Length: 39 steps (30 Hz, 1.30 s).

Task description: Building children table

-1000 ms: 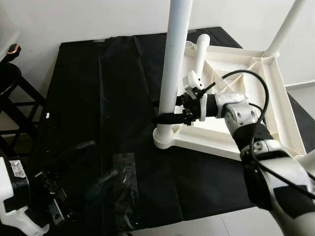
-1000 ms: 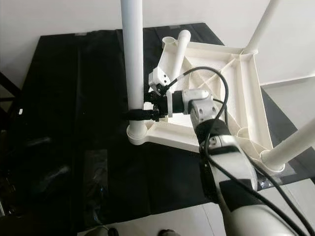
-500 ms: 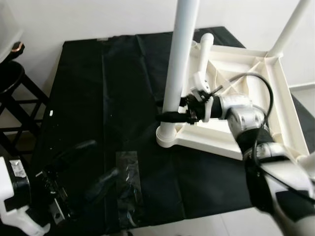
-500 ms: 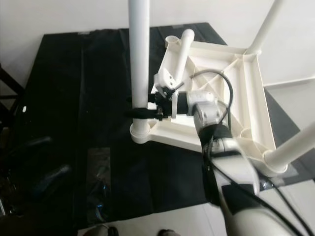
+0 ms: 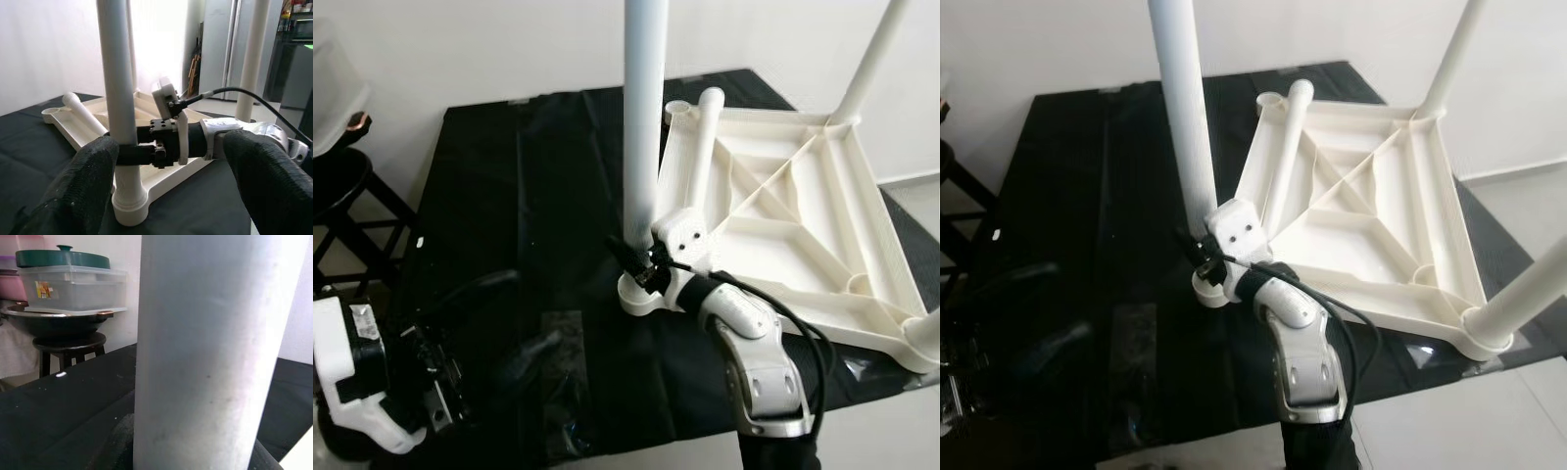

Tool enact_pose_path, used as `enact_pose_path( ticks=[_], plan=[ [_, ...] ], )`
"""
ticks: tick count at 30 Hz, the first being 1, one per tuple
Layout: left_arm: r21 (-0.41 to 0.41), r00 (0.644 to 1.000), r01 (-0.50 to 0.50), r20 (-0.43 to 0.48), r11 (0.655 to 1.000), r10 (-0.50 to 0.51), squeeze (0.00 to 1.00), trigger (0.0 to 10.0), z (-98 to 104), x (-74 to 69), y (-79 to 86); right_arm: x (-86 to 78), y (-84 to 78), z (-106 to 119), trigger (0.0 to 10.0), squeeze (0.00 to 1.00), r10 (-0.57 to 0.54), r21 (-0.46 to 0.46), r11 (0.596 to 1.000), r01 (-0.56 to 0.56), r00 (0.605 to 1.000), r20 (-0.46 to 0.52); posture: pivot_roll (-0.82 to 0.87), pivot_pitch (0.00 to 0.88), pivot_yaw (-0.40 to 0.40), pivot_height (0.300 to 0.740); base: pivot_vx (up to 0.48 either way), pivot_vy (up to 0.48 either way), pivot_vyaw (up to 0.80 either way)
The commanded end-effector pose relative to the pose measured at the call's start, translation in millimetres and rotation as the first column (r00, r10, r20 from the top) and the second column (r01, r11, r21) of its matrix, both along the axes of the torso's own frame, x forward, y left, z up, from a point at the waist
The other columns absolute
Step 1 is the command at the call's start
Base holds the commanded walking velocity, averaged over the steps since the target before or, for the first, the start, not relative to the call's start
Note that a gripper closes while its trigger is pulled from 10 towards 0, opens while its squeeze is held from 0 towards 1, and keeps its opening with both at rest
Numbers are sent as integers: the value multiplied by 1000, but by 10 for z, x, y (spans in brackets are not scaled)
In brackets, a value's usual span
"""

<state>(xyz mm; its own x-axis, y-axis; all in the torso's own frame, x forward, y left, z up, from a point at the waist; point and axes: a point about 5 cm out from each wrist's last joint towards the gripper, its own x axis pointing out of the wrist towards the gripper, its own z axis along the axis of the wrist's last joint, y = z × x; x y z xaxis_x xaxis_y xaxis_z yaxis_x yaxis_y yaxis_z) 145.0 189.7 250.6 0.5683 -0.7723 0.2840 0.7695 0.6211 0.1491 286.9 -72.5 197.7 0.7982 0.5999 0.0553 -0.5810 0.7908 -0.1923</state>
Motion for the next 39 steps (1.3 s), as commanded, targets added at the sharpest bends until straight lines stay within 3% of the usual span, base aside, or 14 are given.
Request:
enact_pose_path(
  ticks=[1,2,3,6,7,10,15,18,20,21,24,30,31,39],
  plan=[
    [18,1000,5,-16,1000,-5,0,10000,-22,-1,-2,6,-24,-200,0,0,-70,-35,997,66,990,-119,89,152,11,740,0,0,0],
    [18,1000,5,-16,1000,-5,0,10000,-22,-1,-2,6,-24,-200,0,0,-70,-35,997,66,990,-119,89,152,11,740,0,0,0],
    [18,1000,5,-19,1000,-5,0,10000,-30,-6,-5,23,-26,-149,10000,0,-40,-38,999,35,991,-126,87,150,11,740,0,0,0],
    [16,1000,5,-20,1000,-4,0,10000,-36,-9,-8,27,-26,-49,10000,16,0,-60,998,-7,993,-116,86,151,7,740,0,0,0],
    [15,1000,4,-19,1000,-4,0,10000,-36,-8,-9,44,-22,10,10000,1000,29,-57,998,-35,993,-111,85,150,7,740,0,0,0],
    [14,1000,4,-18,1000,-4,0,10000,-35,-5,-10,66,-10,64,10000,1000,58,-41,997,-63,993,-105,85,150,7,740,0,0,0],
    [10,1000,4,-13,1000,-4,0,10000,-29,-1,-26,196,48,358,10000,1000,314,-9,949,-314,949,8,78,167,-8,740,0,0,0],
    [6,1000,0,-13,1000,0,0,10000,-36,-10,-30,375,-19,540,10000,1000,474,-21,880,-474,878,69,62,174,-20,740,0,0,0],
    [6,1000,-2,-16,1000,2,0,10000,-41,-19,-29,440,-52,555,10000,894,542,-47,840,-540,838,57,67,178,-20,740,0,0,0],
    [9,1000,-5,-19,1000,6,0,10000,-42,-32,-24,513,-87,549,10000,0,615,-50,788,-614,788,15,77,180,-16,740,0,0,0],
    [13,1000,-13,-22,1000,13,0,10000,-34,-58,-16,647,-134,557,10000,0,670,-49,739,-672,741,-46,92,185,-18,740,0,0,0],
    [14,999,-22,-25,1000,22,0,10000,-25,-85,-14,750,-144,595,9725,0,680,-28,729,-684,729,-76,101,190,-21,740,0,0,0],
    [14,999,-24,-28,1000,25,0,10000,-26,-94,-16,782,-146,602,0,0,681,-21,729,-684,727,-87,103,194,-24,740,0,0,0],
    [15,999,-28,-31,1000,29,0,10000,-32,-108,-24,850,-175,588,0,0,695,-11,715,-699,712,-95,97,196,-26,740,0,0,0]
  ],
)
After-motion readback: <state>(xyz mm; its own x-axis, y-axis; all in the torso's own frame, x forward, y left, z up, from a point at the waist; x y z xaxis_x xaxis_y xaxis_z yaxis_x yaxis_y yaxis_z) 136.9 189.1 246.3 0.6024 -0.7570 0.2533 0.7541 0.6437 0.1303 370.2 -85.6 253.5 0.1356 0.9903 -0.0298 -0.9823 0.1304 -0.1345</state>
